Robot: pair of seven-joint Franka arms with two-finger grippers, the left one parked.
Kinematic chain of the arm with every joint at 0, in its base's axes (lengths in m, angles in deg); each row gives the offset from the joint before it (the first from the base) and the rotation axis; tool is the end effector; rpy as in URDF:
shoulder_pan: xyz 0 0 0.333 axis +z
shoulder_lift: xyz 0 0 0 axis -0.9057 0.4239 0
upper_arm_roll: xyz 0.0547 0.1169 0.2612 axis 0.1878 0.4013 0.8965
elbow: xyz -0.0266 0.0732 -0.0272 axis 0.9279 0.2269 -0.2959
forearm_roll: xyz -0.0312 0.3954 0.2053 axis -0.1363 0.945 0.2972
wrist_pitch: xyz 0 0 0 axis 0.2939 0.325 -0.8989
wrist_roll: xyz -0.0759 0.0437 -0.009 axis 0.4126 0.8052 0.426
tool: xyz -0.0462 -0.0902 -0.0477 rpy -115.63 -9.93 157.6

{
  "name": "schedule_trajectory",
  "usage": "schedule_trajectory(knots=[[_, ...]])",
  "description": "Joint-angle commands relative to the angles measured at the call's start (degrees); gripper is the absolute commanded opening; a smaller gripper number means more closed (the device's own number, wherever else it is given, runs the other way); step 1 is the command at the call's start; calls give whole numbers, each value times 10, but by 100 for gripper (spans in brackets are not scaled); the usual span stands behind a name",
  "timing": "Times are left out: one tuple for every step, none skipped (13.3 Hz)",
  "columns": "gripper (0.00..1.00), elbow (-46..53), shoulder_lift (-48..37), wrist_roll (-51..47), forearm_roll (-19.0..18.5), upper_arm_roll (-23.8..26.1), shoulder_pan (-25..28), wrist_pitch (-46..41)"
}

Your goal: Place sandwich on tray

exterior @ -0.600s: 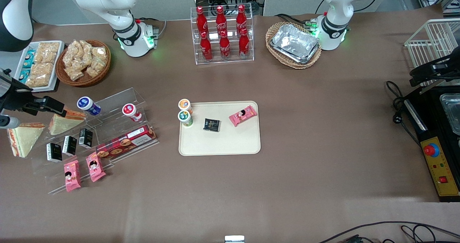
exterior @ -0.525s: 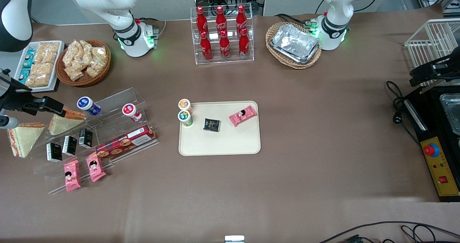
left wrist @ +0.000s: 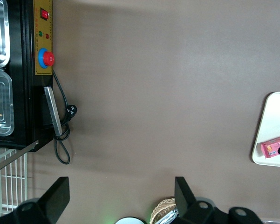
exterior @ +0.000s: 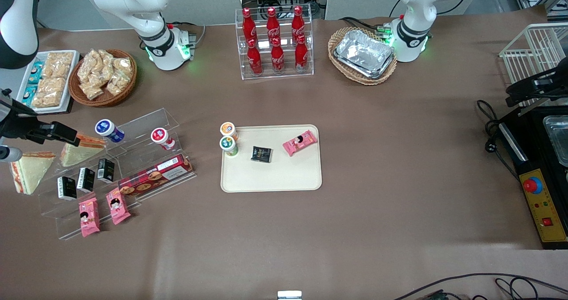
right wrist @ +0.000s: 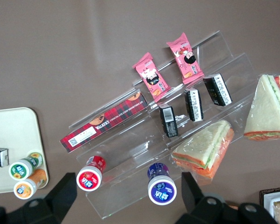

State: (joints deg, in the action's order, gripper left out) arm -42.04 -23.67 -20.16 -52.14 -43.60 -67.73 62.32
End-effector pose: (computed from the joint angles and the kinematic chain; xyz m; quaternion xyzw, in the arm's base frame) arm 0.6267 -0.0488 0.5413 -0.9980 0.0626 0.0023 0.0001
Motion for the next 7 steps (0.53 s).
schedule_trajectory(knots=[[100,21,11,12,-20,-1,-11,-5],[100,22,10,12,-19,-2,-21,-5],[100,24,11,19,-18,-8,-38,-4],[100,24,10,20,-17,-15,-49,-5],[100,24,8,27,-23,-20,-55,-5],[100,24,7,56,-23,-32,-56,-4],[100,24,8,86,-24,-55,-56,-1]])
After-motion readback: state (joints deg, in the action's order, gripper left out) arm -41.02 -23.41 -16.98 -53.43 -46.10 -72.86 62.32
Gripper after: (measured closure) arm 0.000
